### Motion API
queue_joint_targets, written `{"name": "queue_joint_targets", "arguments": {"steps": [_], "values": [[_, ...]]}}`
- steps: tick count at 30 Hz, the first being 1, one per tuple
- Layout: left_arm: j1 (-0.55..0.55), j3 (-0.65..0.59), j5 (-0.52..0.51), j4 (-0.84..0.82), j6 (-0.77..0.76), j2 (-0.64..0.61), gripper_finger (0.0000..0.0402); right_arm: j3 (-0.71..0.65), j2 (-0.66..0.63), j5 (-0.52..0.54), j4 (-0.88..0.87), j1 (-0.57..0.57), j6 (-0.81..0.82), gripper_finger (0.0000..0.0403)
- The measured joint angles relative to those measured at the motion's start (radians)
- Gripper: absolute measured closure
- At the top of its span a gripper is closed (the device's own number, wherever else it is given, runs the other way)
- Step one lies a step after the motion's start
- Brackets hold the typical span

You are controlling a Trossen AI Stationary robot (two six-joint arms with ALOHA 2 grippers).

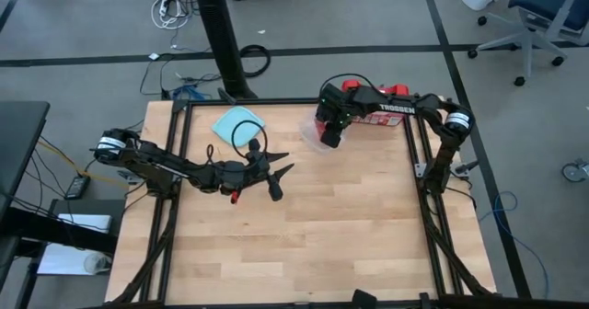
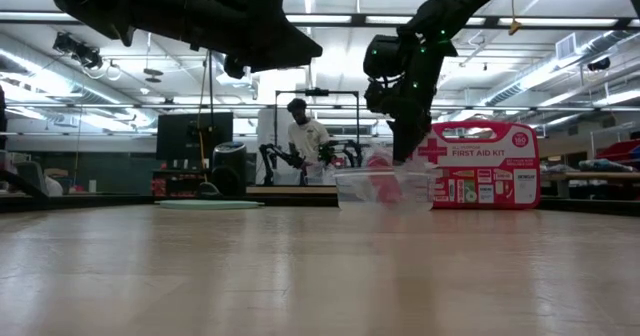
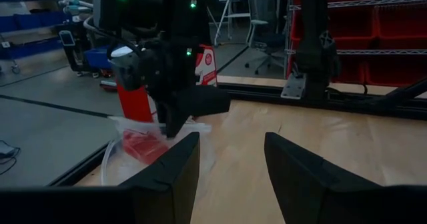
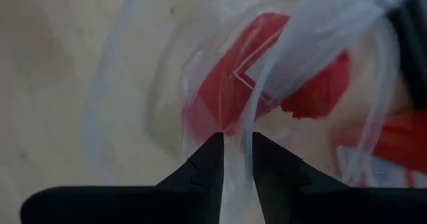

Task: Roll bandage
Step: Put the transparent zip bag with the red bandage into the transparent ood container

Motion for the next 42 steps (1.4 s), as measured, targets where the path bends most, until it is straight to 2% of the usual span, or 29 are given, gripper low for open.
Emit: {"name": "queue_joint_targets", "arguments": {"steps": [5, 9, 14, 20, 23, 27, 32, 38, 42], "values": [[0.0, 0.0, 0.014, 0.001, -0.02, 0.0, 0.0229, 0.0, 0.004, -0.029, -0.048, -0.011, 0.022, 0.0327], [0.0, 0.0, 0.023, 0.001, -0.024, 0.0, 0.0229, 0.0, 0.004, -0.156, -0.02, -0.028, 0.022, 0.0328], [0.0, 0.0, 0.025, 0.001, -0.022, 0.0, 0.0229, 0.0, 0.004, -0.203, 0.036, -0.044, 0.043, 0.0331], [0.0, 0.0, 0.026, -0.001, -0.021, 0.0, 0.0229, 0.0, 0.004, -0.018, 0.031, -0.038, 0.029, 0.0332], [0.0, 0.0, 0.026, -0.001, -0.021, 0.0, 0.0229, 0.0, 0.005, 0.0, 0.038, -0.035, 0.039, 0.0331], [0.0, 0.0, 0.026, -0.001, -0.021, 0.0, 0.0229, 0.0, 0.005, -0.107, 0.029, -0.023, 0.058, 0.0332], [0.0, 0.0, 0.026, 0.002, -0.021, 0.0, 0.0229, 0.0, 0.005, -0.11, 0.007, 0.003, 0.042, 0.0332], [0.0, 0.0, 0.026, 0.003, -0.021, 0.0, 0.0229, 0.0, 0.005, 0.01, 0.008, 0.019, 0.034, 0.0335], [0.0, 0.0, 0.025, 0.003, -0.021, 0.0, 0.0229, 0.0, 0.005, 0.041, 0.036, 0.027, 0.036, 0.0335]]}}
